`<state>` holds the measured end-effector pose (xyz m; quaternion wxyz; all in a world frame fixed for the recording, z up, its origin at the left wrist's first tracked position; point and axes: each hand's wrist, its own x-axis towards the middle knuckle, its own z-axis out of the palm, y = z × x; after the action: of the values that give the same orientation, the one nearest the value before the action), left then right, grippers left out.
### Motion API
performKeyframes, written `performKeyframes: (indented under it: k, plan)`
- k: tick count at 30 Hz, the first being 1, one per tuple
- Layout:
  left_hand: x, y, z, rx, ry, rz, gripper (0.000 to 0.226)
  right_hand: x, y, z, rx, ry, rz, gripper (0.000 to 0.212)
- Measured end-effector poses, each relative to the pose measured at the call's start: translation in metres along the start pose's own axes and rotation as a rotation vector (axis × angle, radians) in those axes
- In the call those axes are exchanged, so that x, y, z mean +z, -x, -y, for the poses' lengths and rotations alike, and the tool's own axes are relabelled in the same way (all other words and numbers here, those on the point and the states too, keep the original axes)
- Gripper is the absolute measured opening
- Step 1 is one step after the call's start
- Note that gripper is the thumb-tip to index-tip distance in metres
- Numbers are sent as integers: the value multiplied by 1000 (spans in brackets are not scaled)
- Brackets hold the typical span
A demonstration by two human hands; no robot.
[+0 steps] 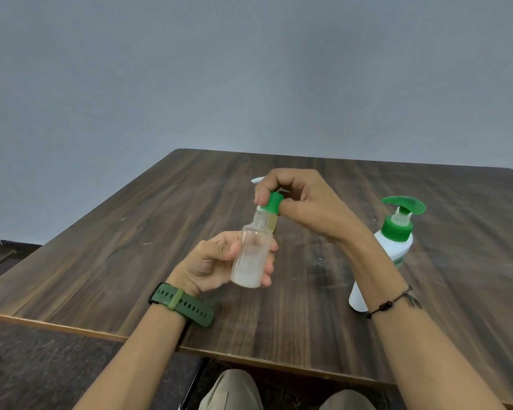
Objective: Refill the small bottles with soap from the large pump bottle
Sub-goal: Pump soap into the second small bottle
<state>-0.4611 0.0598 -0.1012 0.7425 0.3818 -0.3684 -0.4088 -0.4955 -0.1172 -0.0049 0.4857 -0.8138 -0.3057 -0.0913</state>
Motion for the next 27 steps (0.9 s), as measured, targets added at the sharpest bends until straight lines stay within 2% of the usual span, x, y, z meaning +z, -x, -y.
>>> performKeyframes:
  k: [2,3,4,6,8,11,14,16,18,20,22,24,27]
  plan:
    - [-1,1,-1,50,-11,-58,57,4,-2,-15,77,23,-165,34]
    - [-1,2,-1,87,-22,-123,58,8,-1,-25,134,146,-207,33]
    - [-1,2,-2,130,-35,-206,59,15,1,-38,186,322,-169,29]
    - [1,2,-2,230,-61,-365,62,33,12,-68,279,597,68,24]
    - [4,-1,-1,300,-105,-486,68,47,24,-84,345,712,211,26]
    - [9,-6,4,326,-235,-622,73,54,29,-85,320,840,197,36]
    - [19,-13,13,313,-388,-758,51,51,41,-57,339,918,160,41]
    - [29,-20,23,309,-460,-807,43,37,62,-22,290,881,35,23]
    - [42,-32,34,307,-515,-793,45,15,83,20,149,763,-232,12]
    - [56,-48,41,282,-563,-747,46,-16,95,48,16,708,-587,12]
    - [71,-66,45,248,-616,-677,47,-47,97,49,42,743,-782,16]
    - [83,-82,49,250,-675,-632,46,-69,92,34,165,765,-816,23]
    - [90,-95,50,254,-739,-630,44,-79,86,8,280,549,-731,20]
